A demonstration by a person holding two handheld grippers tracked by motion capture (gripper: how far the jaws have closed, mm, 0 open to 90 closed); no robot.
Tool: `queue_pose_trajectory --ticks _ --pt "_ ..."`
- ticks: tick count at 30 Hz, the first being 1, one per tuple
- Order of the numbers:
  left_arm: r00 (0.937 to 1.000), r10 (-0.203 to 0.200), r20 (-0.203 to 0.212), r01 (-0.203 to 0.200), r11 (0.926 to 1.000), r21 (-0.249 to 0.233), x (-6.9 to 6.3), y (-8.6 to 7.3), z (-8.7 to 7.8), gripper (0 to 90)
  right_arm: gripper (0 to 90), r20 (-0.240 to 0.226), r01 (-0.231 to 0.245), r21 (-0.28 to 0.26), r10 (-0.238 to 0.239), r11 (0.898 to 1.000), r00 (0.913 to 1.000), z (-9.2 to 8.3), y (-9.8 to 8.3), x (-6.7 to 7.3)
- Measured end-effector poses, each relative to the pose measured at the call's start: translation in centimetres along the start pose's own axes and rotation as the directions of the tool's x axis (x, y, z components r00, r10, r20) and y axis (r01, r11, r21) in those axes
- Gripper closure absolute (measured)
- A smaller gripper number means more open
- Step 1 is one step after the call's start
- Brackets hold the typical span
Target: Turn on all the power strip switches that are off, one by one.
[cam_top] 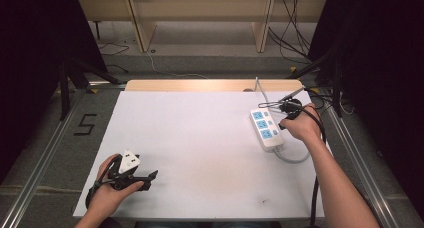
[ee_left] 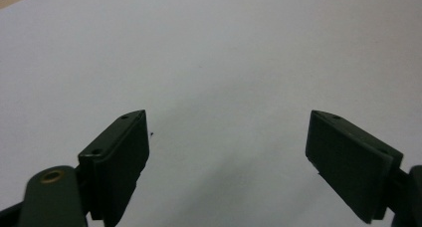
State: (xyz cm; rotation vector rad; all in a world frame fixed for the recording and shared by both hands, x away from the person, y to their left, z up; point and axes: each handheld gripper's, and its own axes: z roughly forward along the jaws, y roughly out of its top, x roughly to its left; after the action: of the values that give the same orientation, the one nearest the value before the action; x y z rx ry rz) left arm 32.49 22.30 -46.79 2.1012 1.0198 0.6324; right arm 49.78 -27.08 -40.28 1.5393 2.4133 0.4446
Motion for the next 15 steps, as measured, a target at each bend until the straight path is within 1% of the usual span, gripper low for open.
queue_pose_trajectory --ticks 15 --pt "1.0000 -0.003 0.000 0.003 1.0000 -0.001 0.05 -0.04 0.01 17.2 90.0 -0.010 -0.001 0.036 0.001 0.999 0.9999 0.94 0.28 -0.23"
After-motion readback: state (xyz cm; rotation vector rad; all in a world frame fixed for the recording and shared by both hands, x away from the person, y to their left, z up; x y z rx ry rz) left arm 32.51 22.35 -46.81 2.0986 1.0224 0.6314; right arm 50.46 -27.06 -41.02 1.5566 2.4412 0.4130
